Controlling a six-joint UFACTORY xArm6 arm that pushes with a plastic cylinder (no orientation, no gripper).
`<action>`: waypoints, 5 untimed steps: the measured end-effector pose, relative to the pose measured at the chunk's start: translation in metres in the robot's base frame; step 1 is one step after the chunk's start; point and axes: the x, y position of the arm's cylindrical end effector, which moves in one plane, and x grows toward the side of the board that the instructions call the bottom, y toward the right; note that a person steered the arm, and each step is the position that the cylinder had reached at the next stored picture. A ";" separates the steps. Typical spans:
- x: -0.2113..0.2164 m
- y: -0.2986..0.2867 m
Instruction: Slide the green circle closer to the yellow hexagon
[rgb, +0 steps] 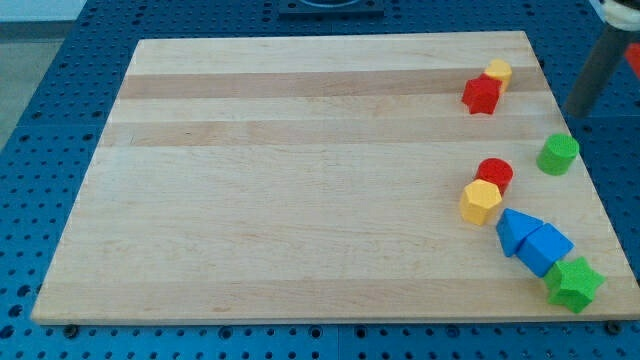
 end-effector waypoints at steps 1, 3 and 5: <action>0.047 -0.001; 0.056 -0.010; 0.039 -0.023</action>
